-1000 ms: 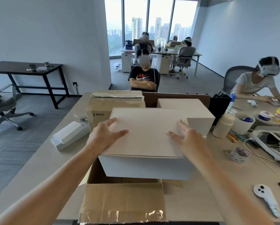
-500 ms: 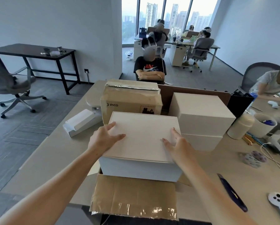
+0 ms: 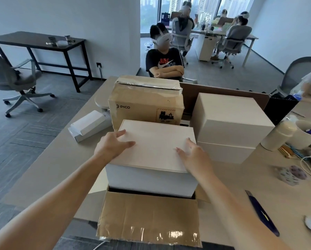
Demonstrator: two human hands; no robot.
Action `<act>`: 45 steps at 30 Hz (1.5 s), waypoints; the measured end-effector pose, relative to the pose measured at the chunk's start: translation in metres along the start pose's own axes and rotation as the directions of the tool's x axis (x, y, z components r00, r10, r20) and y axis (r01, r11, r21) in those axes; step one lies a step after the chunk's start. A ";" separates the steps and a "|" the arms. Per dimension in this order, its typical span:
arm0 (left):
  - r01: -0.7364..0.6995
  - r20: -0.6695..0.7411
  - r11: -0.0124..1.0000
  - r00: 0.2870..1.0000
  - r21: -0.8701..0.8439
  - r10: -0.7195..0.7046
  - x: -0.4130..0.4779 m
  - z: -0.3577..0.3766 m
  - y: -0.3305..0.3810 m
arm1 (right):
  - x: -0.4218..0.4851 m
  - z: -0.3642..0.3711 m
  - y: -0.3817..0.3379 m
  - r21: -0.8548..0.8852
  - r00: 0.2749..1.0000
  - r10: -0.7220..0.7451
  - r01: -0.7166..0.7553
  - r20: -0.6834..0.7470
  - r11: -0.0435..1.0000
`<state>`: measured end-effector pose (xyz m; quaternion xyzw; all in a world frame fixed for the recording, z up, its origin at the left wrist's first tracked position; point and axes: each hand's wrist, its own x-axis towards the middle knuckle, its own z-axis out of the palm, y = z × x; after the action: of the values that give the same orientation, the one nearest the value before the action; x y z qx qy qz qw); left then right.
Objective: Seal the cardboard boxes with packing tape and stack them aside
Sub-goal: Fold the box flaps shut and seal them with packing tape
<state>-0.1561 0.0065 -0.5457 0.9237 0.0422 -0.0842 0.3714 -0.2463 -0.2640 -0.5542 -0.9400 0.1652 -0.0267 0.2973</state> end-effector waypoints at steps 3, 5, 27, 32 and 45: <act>0.016 -0.027 1.000 1.000 0.007 -0.016 -0.003 0.006 -0.004 | 0.003 0.010 0.006 0.007 1.000 0.000 0.000 0.023 1.000; 0.028 -0.041 0.999 0.999 -0.017 -0.029 -0.009 0.016 -0.013 | 0.006 0.015 0.010 0.037 1.000 0.001 -0.002 0.031 0.999; 0.258 -0.045 0.951 0.966 0.169 -0.254 0.026 0.067 -0.084 | 0.013 0.055 0.100 -0.028 0.893 0.449 -0.449 0.033 0.893; 0.444 0.027 0.896 0.896 -0.021 -0.443 0.036 0.073 -0.106 | 0.016 0.054 0.110 0.152 0.832 0.524 -0.550 0.181 0.821; 0.243 -0.269 0.942 0.947 0.232 -0.178 0.026 -0.014 -0.056 | 0.027 -0.003 0.067 0.008 0.866 0.415 -0.430 -0.278 0.903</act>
<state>-0.1365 0.0567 -0.5791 0.9580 0.1751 -0.0142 0.2268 -0.2406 -0.3264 -0.5908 -0.8760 0.4068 -0.0860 0.2446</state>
